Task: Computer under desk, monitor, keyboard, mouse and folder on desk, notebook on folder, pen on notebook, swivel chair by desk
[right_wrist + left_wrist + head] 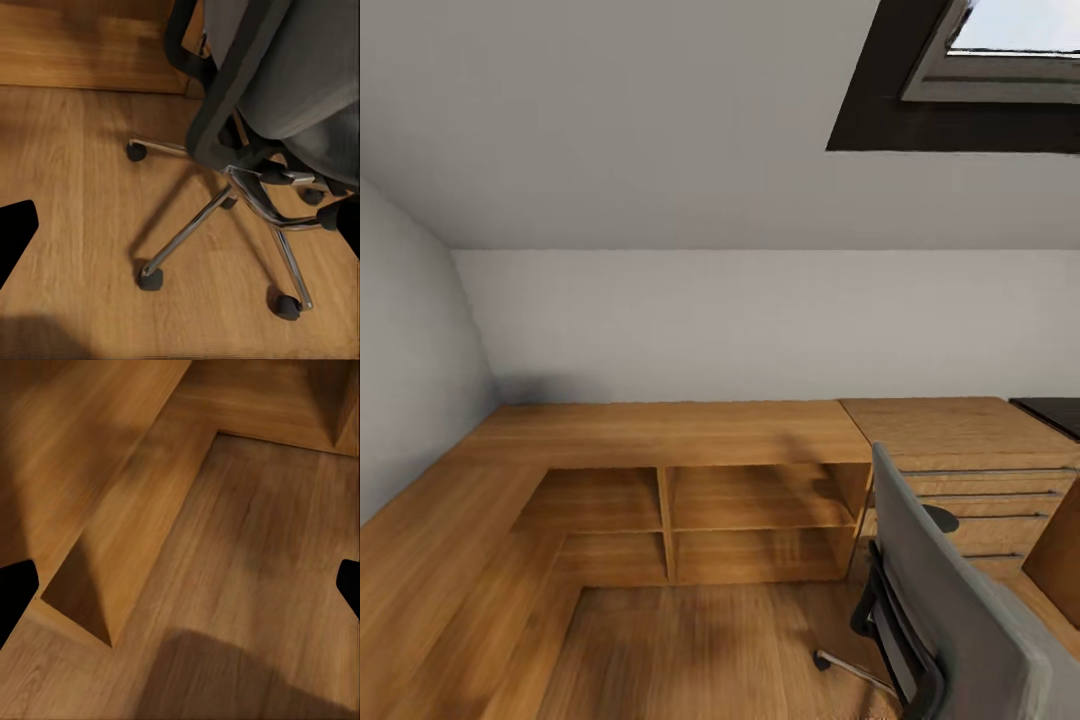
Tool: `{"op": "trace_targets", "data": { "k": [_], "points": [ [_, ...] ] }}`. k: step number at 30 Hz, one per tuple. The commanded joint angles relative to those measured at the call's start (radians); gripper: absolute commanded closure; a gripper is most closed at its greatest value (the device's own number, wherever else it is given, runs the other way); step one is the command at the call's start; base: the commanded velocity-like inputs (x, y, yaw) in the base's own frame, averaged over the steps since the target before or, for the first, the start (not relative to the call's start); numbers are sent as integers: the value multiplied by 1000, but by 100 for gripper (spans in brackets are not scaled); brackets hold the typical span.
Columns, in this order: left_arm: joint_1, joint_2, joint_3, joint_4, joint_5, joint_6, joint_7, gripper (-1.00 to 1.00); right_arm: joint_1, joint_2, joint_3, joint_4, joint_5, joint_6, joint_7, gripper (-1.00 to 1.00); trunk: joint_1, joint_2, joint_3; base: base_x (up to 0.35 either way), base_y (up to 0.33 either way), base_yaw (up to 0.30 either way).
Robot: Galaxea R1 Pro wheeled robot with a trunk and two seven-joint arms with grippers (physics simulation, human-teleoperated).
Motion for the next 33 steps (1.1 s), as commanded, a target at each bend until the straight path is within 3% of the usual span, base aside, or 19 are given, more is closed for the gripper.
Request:
{"op": "trace_targets", "data": {
  "k": [1, 17, 33],
  "points": [
    [1, 0, -6, -2, 9, -1, 2, -100, -1, 0, 9, 2, -10, -4, 0, -100, 0, -1, -1, 0, 0, -297],
    [1, 0, -6, -2, 9, -1, 2, -100, -1, 0, 9, 2, -10, -4, 0, -100, 0, -1, -1, 19, 0, -299],
    [1, 0, -6, -3, 9, -1, 2, -100, -1, 0, 9, 2, -9, -4, 0, -100, 0, -1, -1, 287, 99, -299]
  ]
}}
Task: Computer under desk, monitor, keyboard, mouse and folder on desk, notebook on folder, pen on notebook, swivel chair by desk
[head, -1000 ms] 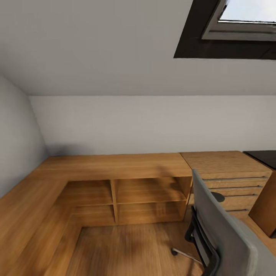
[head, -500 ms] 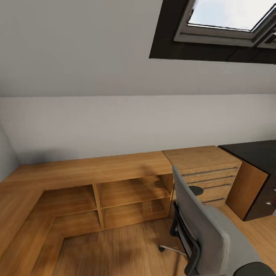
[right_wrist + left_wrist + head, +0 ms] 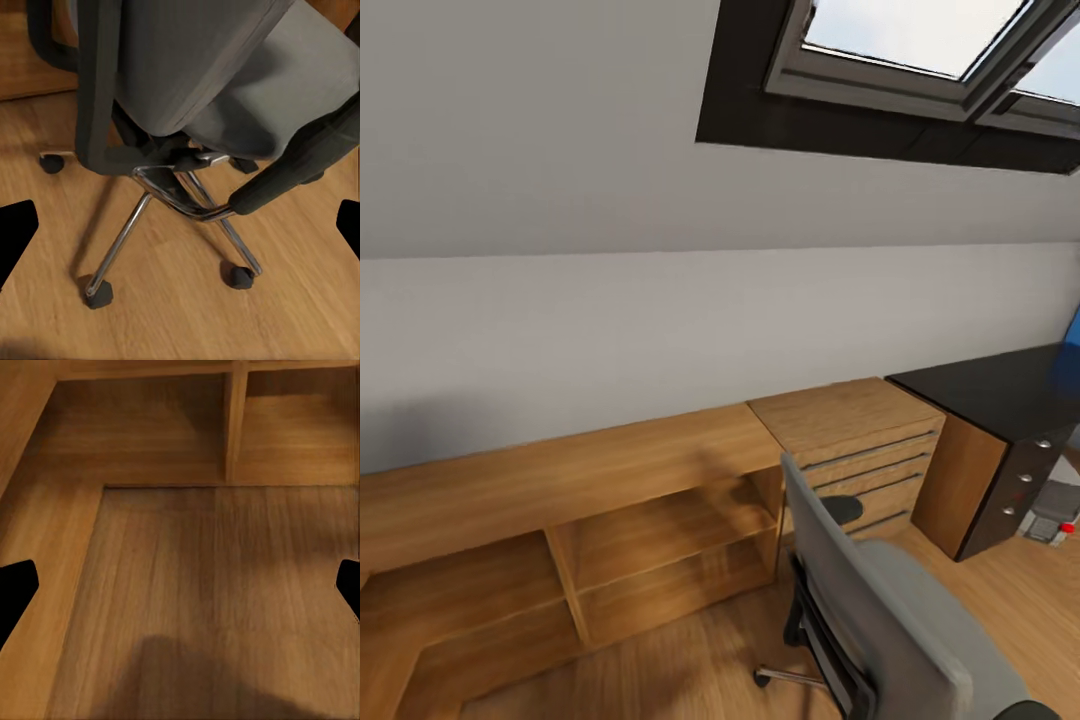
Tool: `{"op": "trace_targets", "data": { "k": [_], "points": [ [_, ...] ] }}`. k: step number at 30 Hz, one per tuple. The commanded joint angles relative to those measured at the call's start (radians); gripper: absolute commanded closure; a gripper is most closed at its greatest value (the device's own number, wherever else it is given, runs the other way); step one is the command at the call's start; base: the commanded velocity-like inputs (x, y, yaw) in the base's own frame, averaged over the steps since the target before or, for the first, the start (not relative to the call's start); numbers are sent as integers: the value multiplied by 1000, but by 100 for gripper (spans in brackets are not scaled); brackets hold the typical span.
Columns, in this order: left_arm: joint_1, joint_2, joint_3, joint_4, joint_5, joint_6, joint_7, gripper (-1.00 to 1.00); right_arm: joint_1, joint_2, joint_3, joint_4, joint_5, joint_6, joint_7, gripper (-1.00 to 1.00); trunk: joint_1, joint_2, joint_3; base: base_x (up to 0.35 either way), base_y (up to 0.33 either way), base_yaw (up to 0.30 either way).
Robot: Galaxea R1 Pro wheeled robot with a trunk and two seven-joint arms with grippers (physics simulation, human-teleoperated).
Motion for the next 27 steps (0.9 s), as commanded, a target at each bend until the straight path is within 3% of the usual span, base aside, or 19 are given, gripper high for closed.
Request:
{"op": "trace_targets", "data": {
  "k": [1, 12, 27],
  "points": [
    [1, 0, -7, -2, 10, -1, 2, -100, -1, 0, 9, 2, -10, -4, 0, -100, 1, -1, -1, 301, 202, -299],
    [1, 1, -7, -2, 10, -1, 2, -100, -1, 0, 9, 2, -9, -4, 0, -100, 1, -1, -1, 212, 261, -299],
    [1, 2, -7, -2, 11, -1, 2, -100, -1, 0, 9, 2, -9, -4, 0, -100, 1, -1, -1, 19, 323, -299]
  ]
}}
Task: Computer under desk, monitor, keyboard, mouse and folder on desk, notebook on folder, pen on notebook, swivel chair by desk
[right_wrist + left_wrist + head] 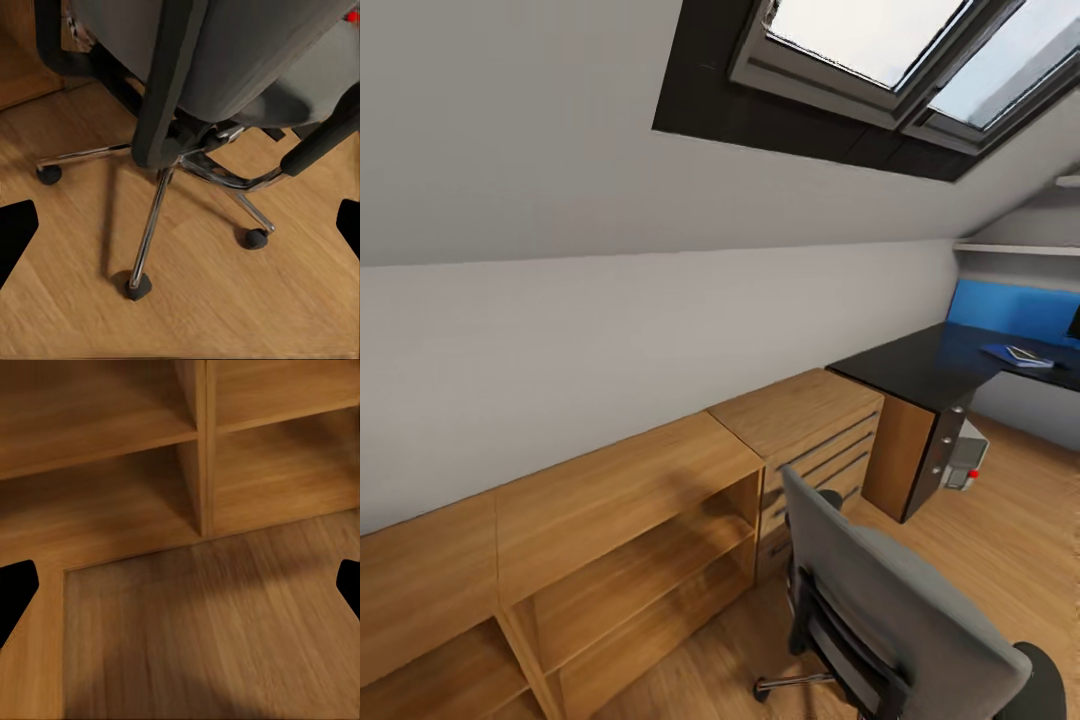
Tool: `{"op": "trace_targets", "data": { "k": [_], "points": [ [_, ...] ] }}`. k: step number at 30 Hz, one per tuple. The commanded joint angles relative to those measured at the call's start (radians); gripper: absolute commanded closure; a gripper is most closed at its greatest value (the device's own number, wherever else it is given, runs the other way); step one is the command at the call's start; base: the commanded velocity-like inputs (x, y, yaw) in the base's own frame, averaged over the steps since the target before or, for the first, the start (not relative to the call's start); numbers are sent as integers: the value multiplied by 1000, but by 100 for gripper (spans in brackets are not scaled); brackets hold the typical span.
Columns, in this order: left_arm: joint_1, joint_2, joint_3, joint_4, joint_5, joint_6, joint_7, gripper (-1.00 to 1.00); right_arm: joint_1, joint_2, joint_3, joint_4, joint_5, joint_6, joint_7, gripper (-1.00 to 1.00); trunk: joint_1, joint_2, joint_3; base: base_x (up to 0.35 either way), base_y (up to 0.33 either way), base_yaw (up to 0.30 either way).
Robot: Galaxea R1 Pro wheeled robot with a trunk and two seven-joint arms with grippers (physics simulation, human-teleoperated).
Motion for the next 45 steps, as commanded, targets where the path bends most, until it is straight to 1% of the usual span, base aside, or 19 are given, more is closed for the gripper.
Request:
{"op": "trace_targets", "data": {
  "k": [1, 8, 33, 37, 45],
  "points": [
    [1, 0, -6, -2, 9, -1, 2, -100, -1, 0, 9, 2, -10, -4, -1, -100, 0, -1, -1, 1, 309, -299],
    [1, -1, -6, -1, 9, -1, 2, -100, -1, 0, 8, 1, -10, -4, -1, -100, 0, -1, -1, 0, 105, -300],
    [1, -1, -6, -1, 9, -1, 2, -100, -1, 1, 7, 1, -10, -4, -1, -100, 0, -1, -1, 2, 2, -300],
    [1, 0, -6, -1, 9, -1, 2, -100, -1, 1, 7, 1, -10, -4, -1, -100, 0, -1, -1, 144, 0, -299],
    [1, -1, -6, -1, 9, -1, 2, -100, -1, 2, 7, 1, -10, -4, -1, -100, 0, -1, -5, 285, 0, -288]
  ]
}}
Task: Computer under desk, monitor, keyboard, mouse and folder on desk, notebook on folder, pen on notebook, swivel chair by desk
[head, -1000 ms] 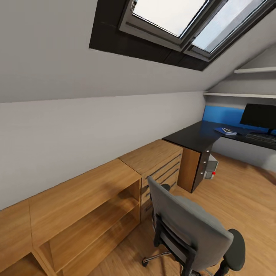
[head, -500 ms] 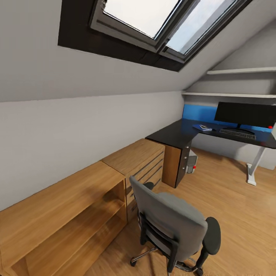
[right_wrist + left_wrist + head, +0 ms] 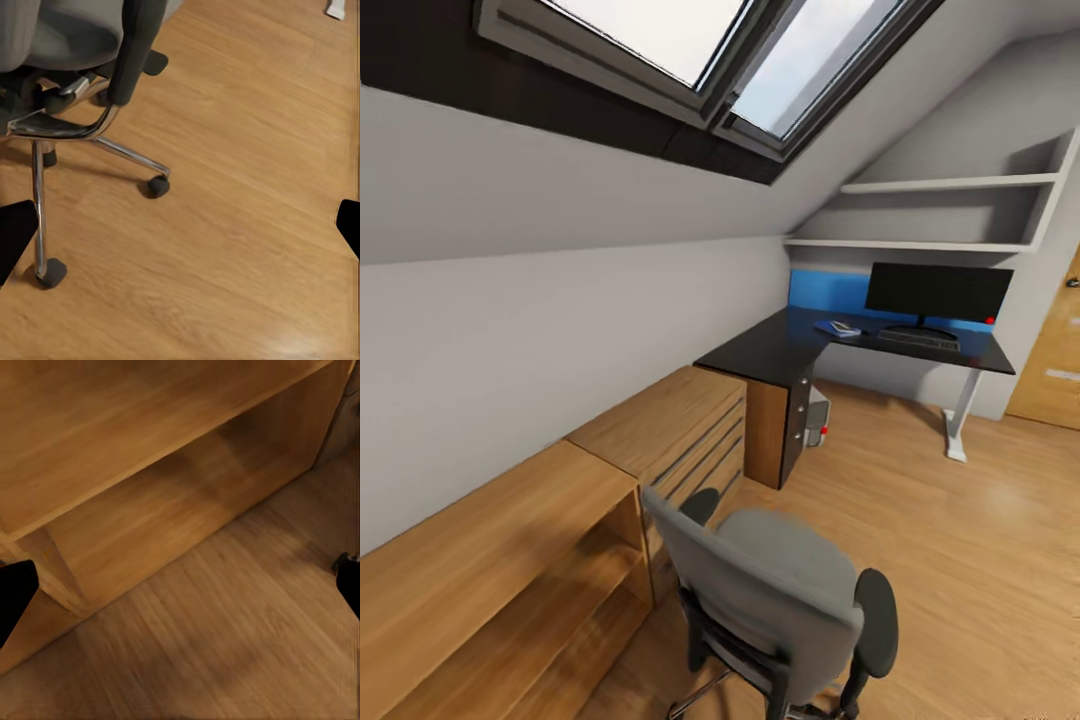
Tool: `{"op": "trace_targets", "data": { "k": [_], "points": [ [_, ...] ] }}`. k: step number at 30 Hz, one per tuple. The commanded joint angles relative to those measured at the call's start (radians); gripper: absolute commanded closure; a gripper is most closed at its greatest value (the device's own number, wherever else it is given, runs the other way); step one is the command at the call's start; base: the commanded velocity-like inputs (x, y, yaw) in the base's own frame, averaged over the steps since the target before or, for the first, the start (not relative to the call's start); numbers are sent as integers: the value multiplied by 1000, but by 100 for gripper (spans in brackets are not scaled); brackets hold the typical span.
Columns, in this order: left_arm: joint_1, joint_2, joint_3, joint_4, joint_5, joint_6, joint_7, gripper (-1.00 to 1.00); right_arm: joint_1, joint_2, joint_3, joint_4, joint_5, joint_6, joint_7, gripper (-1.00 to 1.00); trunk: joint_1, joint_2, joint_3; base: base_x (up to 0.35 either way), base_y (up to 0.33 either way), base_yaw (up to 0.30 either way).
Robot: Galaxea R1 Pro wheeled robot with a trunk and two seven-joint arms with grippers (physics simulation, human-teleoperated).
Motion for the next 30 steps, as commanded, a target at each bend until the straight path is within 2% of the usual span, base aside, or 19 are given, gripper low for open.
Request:
{"op": "trace_targets", "data": {
  "k": [1, 5, 21, 30],
  "points": [
    [1, 0, -6, -2, 9, -1, 2, -100, -1, 1, 9, 2, -10, -4, 0, -100, 1, -1, -2, 302, 0, -282],
    [1, -1, -6, -2, 9, -1, 2, -100, -1, 1, 9, 2, -10, -4, 0, -100, 1, -1, -4, 211, 0, -280],
    [1, -1, -6, -1, 9, -1, 2, -100, -1, 0, 9, 2, -10, -4, 0, -100, 1, -1, -14, 13, 5, -279],
    [1, -1, -6, -1, 9, -1, 2, -100, -1, 0, 9, 2, -10, -4, 0, -100, 1, -1, -18, 3, 185, -278]
  ]
}}
